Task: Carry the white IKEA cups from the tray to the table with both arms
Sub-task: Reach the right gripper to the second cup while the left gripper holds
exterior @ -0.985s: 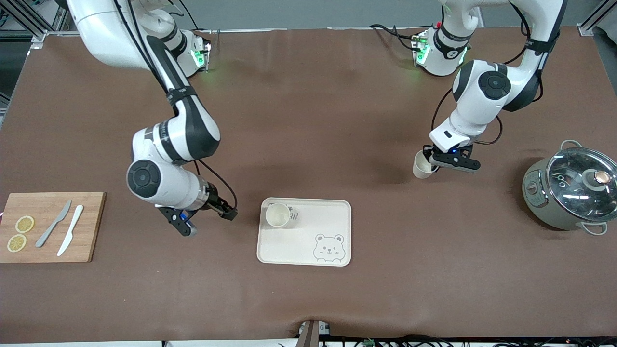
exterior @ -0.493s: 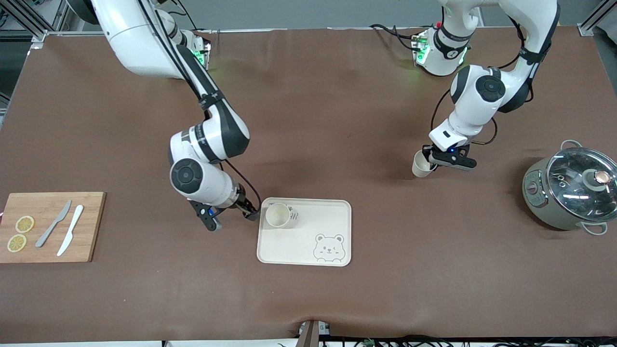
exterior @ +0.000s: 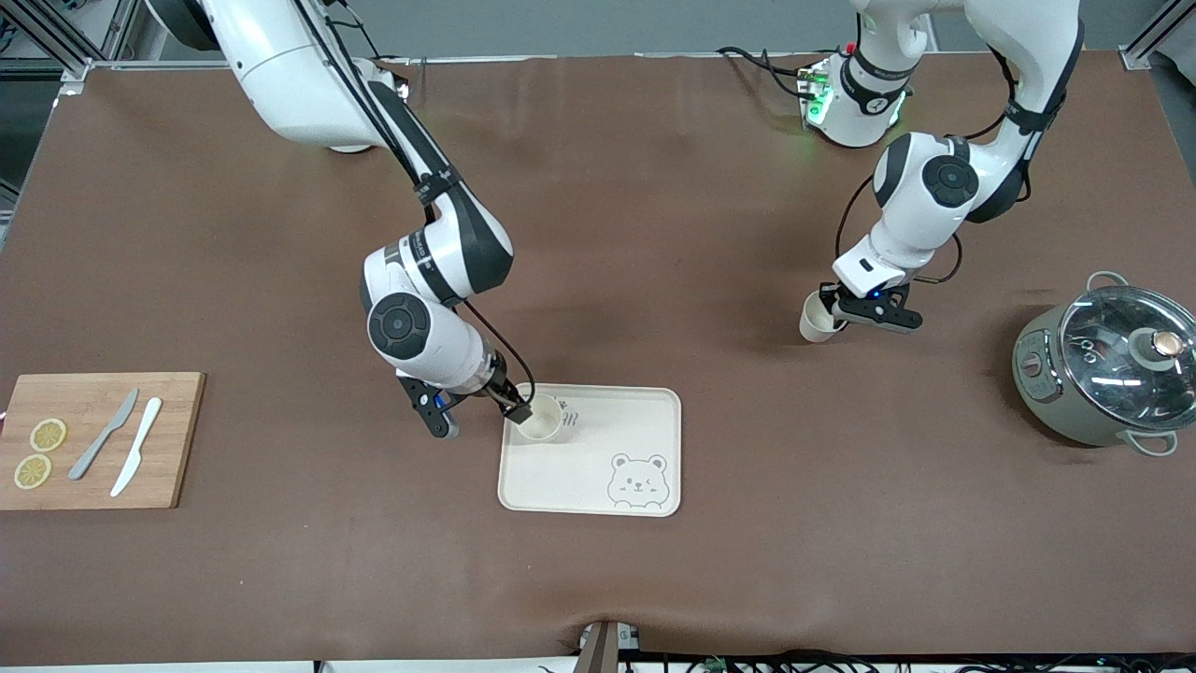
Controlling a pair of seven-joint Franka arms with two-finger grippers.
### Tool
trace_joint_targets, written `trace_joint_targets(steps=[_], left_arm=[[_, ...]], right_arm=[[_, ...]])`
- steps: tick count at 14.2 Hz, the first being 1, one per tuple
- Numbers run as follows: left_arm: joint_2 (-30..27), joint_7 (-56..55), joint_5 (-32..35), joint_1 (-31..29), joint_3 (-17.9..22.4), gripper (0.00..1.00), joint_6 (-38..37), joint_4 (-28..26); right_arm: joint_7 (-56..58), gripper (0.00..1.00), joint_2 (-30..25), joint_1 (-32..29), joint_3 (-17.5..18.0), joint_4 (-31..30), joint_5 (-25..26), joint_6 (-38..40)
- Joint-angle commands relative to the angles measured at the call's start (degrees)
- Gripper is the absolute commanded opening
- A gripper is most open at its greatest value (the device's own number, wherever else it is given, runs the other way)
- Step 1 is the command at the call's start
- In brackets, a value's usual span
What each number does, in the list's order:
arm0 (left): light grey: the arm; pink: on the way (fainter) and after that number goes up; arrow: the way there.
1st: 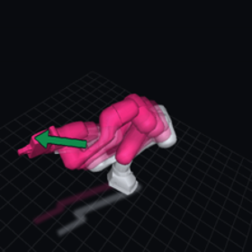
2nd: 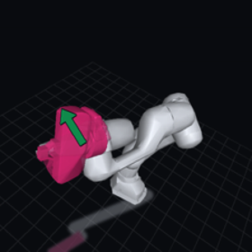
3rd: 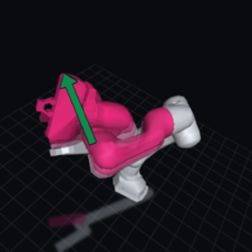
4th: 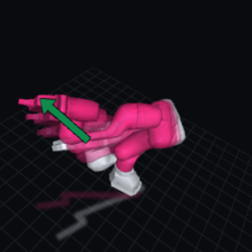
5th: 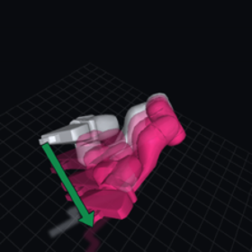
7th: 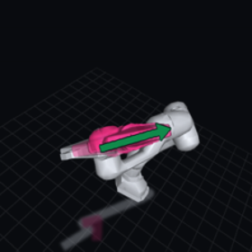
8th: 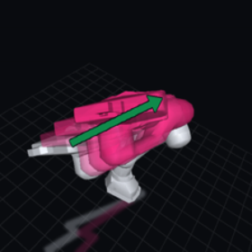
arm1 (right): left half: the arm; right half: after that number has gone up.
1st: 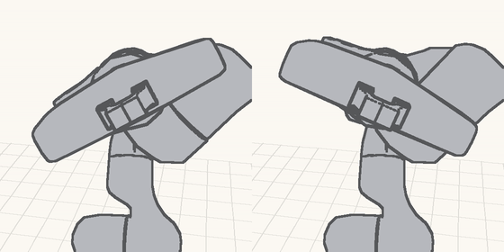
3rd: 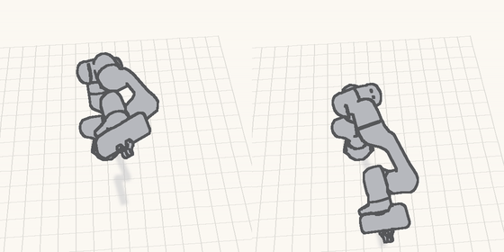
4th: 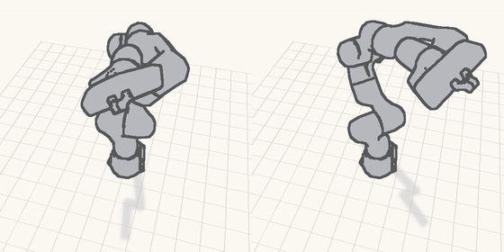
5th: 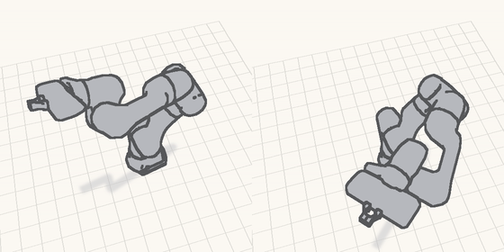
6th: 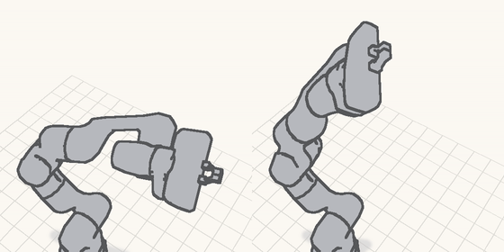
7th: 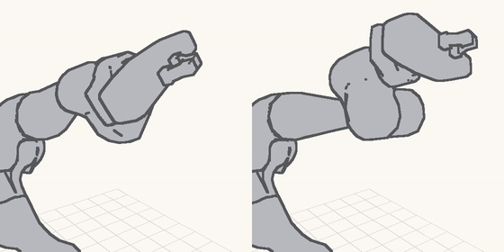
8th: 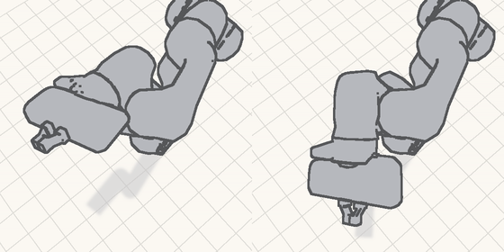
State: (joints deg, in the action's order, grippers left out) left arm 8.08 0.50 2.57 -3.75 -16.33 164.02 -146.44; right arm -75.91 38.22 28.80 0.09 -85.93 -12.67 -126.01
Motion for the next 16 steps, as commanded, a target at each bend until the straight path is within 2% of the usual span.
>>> trace_joint_targets(steps=[1,6,11,12,13,14,15,16], left_arm=[[1.06,1.08,-0.02,-1.26,-1.07,0.0,1.04,-0.51],[1.95,1.08,-0.11,-2.66,-1.42,0.0,0.95,-0.34],[2.03,1.08,-0.99,-2.58,-2.04,0.0,0.96,-0.34],[2.03,1.08,-0.99,-2.58,-2.3,0.0,0.95,-0.16],[2.03,1.08,-0.99,-2.58,-2.39,0.11,0.95,-0.16],[2.03,1.08,-0.99,-2.58,-2.48,0.32,0.95,-0.16],[1.95,1.08,-0.99,-2.49,-2.48,0.43,1.04,-0.07],[2.03,1.08,-1.07,-2.58,-2.48,0.44,0.96,-0.07]], right_arm=[[-0.65,1.0,1.94,1.17,-0.53,1.64,-1.22,-1.43],[-0.73,0.99,3.7,1.43,-0.53,1.64,-0.95,-2.84],[-0.74,0.59,4.05,1.87,-0.53,1.99,-0.95,-3.1],[-0.74,0.54,4.05,1.87,-0.53,2.34,-0.95,-3.02],[-0.74,0.49,4.14,1.87,-0.53,2.43,-1.13,-3.1],[-0.82,0.46,4.49,1.87,-0.53,2.69,-1.13,-3.11],[-1.08,0.44,4.58,1.87,-0.53,3.22,-0.95,-3.11],[-1.26,0.44,4.67,1.87,-0.53,3.39,-0.95,-3.11]])
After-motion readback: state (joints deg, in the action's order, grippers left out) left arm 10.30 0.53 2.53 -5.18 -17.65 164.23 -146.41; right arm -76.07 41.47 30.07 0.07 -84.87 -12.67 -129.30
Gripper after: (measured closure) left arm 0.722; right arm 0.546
